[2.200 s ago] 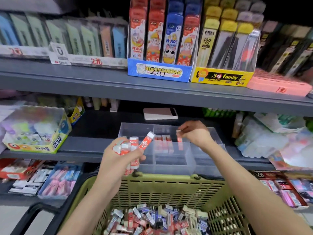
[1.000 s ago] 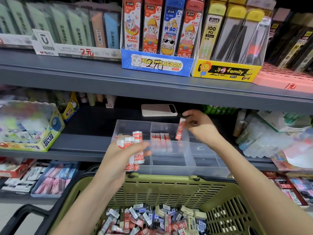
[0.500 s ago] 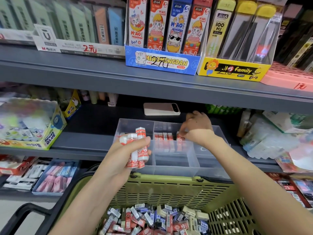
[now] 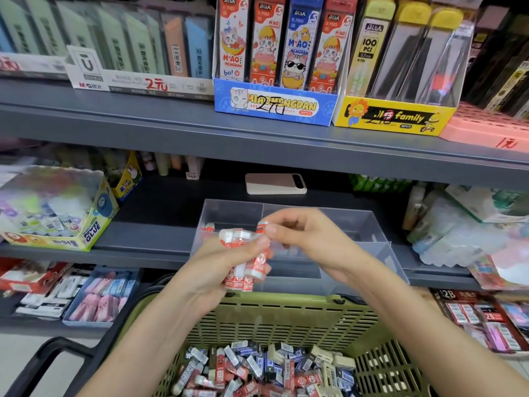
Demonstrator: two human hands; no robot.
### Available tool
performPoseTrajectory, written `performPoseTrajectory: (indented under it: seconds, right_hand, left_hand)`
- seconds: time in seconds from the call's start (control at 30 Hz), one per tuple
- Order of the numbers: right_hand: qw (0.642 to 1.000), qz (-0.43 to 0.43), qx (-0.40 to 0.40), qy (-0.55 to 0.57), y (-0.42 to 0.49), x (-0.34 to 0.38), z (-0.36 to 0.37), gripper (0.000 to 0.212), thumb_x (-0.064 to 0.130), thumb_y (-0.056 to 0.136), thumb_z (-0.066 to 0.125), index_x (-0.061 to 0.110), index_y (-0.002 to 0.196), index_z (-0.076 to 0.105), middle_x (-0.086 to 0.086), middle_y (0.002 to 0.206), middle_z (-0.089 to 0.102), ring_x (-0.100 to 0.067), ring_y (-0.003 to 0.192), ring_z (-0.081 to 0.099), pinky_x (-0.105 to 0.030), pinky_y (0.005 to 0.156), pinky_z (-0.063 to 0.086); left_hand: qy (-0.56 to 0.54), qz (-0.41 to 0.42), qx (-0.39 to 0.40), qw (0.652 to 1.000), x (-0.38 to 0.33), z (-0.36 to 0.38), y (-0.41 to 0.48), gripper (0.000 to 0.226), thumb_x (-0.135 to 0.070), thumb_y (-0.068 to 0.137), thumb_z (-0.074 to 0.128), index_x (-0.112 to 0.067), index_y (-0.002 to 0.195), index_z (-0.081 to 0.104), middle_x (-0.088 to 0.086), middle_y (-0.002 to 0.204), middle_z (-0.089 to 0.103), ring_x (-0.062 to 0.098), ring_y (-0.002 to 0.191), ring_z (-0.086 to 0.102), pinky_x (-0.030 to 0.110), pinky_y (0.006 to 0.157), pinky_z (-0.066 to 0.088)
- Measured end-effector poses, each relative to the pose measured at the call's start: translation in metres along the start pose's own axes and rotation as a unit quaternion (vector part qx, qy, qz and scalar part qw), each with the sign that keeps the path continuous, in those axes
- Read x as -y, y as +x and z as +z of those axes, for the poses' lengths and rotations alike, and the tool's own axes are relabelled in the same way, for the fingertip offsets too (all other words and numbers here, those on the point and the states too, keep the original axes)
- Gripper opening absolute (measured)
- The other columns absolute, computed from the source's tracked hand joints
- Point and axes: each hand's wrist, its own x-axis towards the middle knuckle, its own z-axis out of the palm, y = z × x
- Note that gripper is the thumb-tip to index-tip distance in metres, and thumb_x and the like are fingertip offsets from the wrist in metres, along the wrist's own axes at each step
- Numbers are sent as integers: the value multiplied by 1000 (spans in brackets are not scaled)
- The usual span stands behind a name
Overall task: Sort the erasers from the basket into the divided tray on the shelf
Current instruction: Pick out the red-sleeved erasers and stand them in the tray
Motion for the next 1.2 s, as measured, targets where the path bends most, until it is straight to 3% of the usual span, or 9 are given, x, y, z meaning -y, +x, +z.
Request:
performPoseTrajectory:
  seconds: [0.1, 0.2, 0.33, 0.43, 0.67, 0.97, 1.03, 1.13, 1.2]
  right_hand:
    - [985, 3, -158, 70, 10, -4, -32, 9, 6, 84, 63, 9, 91, 69, 4, 78, 70, -1, 68, 62, -13, 62, 46]
    - [956, 7, -279, -91, 22, -17, -65, 11, -3, 82, 65, 7, 82, 70, 2, 79, 69, 0, 70, 64, -14, 74, 51]
    - [936, 52, -225, -264, 31, -43, -68, 22, 2, 81, 65, 23, 71, 67, -1, 87, 72, -19, 86, 66, -36, 89, 51]
    - [918, 46, -224, -324, 38, -53, -65, 10, 13, 82, 68, 22, 84, 72, 1, 92, 69, -23, 95, 61, -37, 90, 49]
    - [847, 45, -167, -502, 44, -47, -63, 18, 16, 86, 60, 24, 99, 70, -6, 99, 67, -24, 102, 49, -23, 84, 31]
    - [919, 51, -159, -356, 33, -58, -62, 13, 23, 81, 70, 19, 93, 74, 6, 94, 69, -18, 96, 54, -22, 80, 36]
    - [892, 53, -167, -417, 37, -61, -62, 13, 31, 82, 68, 26, 93, 74, 10, 93, 69, -17, 98, 51, -24, 81, 35]
    - [775, 53, -117, -619, 45, -62, -64, 27, 45, 91, 49, 33, 98, 72, 8, 104, 69, -22, 108, 45, -31, 92, 29]
    - [729, 48, -90, -676, 48, -61, -66, 34, 46, 93, 39, 33, 101, 70, 5, 105, 67, -23, 107, 43, -31, 91, 27]
  left_hand:
    - [-24, 7, -44, 999, -1, -5, 1, 33, -40, 49, 79, -13, 67, 76, 12, 81, 74, 21, 68, 72, 25, 54, 55]
    - [-35, 16, -92, 995, -1, -12, 0, 42, -39, 49, 78, -10, 78, 71, 13, 81, 74, 23, 71, 73, 27, 54, 57]
    - [-30, 24, -108, 993, 2, -16, -2, 52, -42, 47, 77, -8, 85, 68, 10, 78, 74, 22, 70, 72, 27, 54, 56]
    - [-28, 29, -110, 993, 6, -15, -3, 49, -43, 47, 77, -9, 81, 68, 9, 75, 73, 21, 67, 72, 27, 53, 56]
    - [-17, 51, -94, 994, 9, -16, -5, 37, -43, 50, 75, -14, 74, 72, 9, 75, 73, 20, 66, 71, 26, 53, 56]
    - [127, 112, -90, 982, -11, -7, 19, 33, -40, 72, 74, -11, 83, 63, 6, 75, 72, 19, 66, 67, 31, 57, 49]
    - [129, 121, -93, 980, -16, -4, 28, 24, -31, 78, 73, -10, 83, 64, 3, 73, 72, 18, 68, 69, 28, 56, 52]
    - [92, 120, -94, 984, -19, 0, 34, 25, -31, 71, 75, -11, 82, 64, 2, 69, 71, 15, 66, 70, 22, 51, 52]
    - [78, 114, -92, 986, -19, 1, 35, 32, -36, 63, 75, -12, 82, 64, 2, 69, 71, 15, 65, 69, 21, 49, 51]
